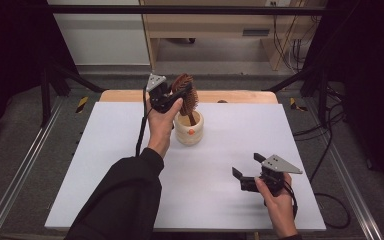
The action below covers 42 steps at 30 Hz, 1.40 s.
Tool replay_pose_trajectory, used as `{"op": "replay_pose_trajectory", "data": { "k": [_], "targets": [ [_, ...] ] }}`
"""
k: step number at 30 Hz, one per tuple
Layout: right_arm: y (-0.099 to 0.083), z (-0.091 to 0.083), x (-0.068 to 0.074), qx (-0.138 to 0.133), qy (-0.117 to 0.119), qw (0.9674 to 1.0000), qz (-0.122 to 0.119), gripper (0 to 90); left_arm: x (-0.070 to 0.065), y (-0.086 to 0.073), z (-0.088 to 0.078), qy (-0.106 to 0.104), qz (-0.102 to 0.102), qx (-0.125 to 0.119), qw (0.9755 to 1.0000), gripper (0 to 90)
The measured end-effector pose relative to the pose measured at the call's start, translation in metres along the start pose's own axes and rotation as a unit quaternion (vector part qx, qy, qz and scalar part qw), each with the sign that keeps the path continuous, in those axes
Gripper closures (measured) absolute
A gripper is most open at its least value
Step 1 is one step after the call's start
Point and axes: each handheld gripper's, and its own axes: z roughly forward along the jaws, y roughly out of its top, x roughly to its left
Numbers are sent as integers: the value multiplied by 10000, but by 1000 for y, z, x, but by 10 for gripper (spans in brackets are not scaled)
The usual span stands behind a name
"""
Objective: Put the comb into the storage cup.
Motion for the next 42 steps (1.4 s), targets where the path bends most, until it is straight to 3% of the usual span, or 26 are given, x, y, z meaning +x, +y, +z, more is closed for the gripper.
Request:
{"op": "replay_pose_trajectory", "data": {
  "k": [42],
  "targets": [
    [0,-1,0,8,13,10000,-3,45,1,-12,6,38,-76,82,9999,505]
  ]
}}
